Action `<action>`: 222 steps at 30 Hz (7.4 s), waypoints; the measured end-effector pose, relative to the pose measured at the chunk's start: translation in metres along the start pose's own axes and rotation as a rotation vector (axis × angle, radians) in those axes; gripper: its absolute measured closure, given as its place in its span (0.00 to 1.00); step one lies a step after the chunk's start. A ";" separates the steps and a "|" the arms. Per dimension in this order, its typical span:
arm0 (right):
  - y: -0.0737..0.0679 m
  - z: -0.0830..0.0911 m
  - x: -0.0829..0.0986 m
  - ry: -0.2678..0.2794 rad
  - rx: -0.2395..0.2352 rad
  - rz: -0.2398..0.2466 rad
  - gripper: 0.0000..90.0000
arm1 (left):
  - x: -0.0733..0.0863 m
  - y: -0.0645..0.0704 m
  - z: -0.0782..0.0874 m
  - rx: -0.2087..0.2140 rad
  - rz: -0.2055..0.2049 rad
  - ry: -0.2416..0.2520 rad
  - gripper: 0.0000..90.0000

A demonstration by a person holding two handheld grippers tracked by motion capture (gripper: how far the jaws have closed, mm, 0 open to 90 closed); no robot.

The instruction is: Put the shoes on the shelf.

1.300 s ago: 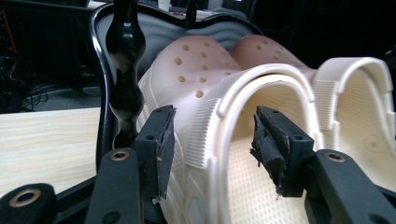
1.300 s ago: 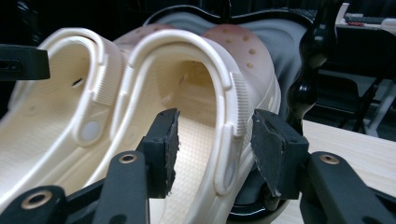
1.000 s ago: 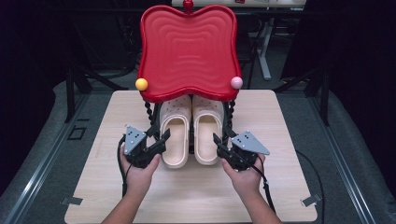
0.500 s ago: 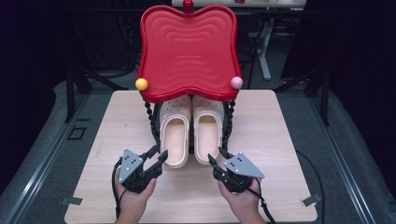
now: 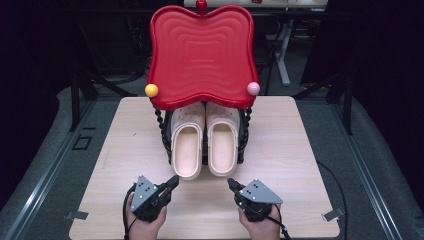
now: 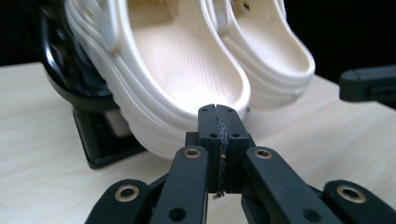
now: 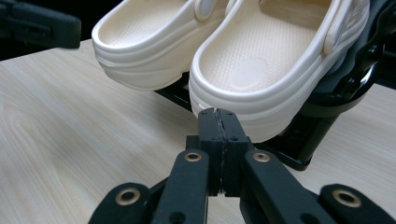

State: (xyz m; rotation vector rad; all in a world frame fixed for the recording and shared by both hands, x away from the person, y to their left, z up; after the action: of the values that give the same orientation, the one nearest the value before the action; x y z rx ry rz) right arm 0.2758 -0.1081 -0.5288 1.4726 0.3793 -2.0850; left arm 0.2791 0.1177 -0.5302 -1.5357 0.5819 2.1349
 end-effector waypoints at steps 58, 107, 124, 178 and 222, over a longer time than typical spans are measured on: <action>0.006 -0.033 0.000 -0.015 0.004 -0.065 1.00 | 0.000 -0.009 -0.031 0.011 0.018 -0.051 1.00; 0.044 -0.092 -0.032 -0.008 0.080 -0.100 1.00 | -0.031 -0.044 -0.099 -0.067 0.082 -0.052 1.00; 0.059 -0.074 -0.033 0.034 0.145 -0.079 1.00 | -0.042 -0.060 -0.081 -0.113 0.080 0.007 0.99; 0.087 -0.103 -0.053 0.040 0.234 -0.115 1.00 | -0.064 -0.086 -0.108 -0.184 0.127 0.014 1.00; 0.091 -0.106 -0.050 0.050 0.247 -0.103 0.99 | -0.061 -0.087 -0.103 -0.193 0.121 0.030 0.96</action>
State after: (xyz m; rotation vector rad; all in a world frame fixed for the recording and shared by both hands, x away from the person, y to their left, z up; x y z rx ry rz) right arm 0.4234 -0.1125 -0.5131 1.6803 0.2264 -2.2446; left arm 0.4252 0.1228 -0.5093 -1.6755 0.5022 2.3214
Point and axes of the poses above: each handheld gripper's, and its own axes: z roughly backward along the jaws, x roughly out of its underside, y roughly to its right, the point moved 6 cm from there along -z, roughly forward along the jaws, and after that the axes turned 1 degree about y, right-handed, at the moved point
